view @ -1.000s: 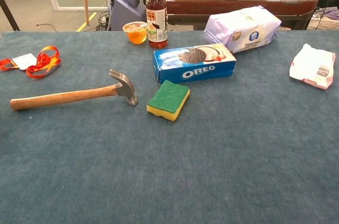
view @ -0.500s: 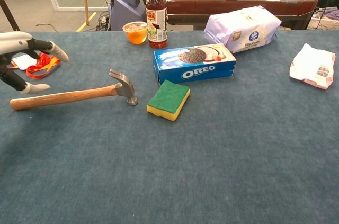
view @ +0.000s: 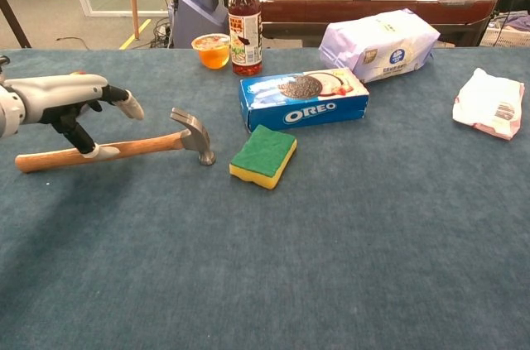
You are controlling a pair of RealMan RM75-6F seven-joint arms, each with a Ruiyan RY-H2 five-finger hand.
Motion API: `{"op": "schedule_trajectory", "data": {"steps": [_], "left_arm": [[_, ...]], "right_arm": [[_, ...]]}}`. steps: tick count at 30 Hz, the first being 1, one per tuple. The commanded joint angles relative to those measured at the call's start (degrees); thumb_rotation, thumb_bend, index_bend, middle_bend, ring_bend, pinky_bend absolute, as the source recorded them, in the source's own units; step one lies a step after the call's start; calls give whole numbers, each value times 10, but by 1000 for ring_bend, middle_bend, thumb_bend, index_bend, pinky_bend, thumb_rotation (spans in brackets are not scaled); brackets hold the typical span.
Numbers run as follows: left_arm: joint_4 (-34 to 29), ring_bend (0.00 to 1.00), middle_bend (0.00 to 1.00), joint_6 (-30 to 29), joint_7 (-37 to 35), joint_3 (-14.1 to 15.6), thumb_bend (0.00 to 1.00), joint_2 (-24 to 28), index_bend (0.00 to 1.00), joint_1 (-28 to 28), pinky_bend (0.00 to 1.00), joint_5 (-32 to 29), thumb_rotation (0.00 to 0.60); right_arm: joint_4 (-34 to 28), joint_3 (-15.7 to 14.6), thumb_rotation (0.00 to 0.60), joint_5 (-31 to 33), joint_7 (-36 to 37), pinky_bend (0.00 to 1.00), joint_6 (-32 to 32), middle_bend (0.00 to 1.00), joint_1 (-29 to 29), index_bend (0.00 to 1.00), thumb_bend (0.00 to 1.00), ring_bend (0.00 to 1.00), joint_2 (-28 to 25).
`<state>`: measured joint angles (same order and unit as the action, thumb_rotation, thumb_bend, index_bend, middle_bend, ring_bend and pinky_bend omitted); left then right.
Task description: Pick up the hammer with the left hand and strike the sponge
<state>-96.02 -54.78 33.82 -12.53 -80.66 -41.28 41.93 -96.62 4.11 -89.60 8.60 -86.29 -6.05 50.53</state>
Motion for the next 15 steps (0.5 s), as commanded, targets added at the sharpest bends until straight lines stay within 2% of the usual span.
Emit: {"op": "schedule_trajectory", "data": {"steps": [1, 15], "left_arm": [[10, 94, 212, 4, 15, 7, 280, -11, 253, -16, 126, -20, 600], [38, 164, 325, 5, 22, 24, 297, -33, 342, -54, 126, -60, 600]], "right_arm": [[1, -1, 600, 0, 1, 197, -1, 335, 1, 159, 106, 182, 0], [5, -2, 600, 4, 5, 197, -5, 336, 8, 159, 106, 182, 0]]}}
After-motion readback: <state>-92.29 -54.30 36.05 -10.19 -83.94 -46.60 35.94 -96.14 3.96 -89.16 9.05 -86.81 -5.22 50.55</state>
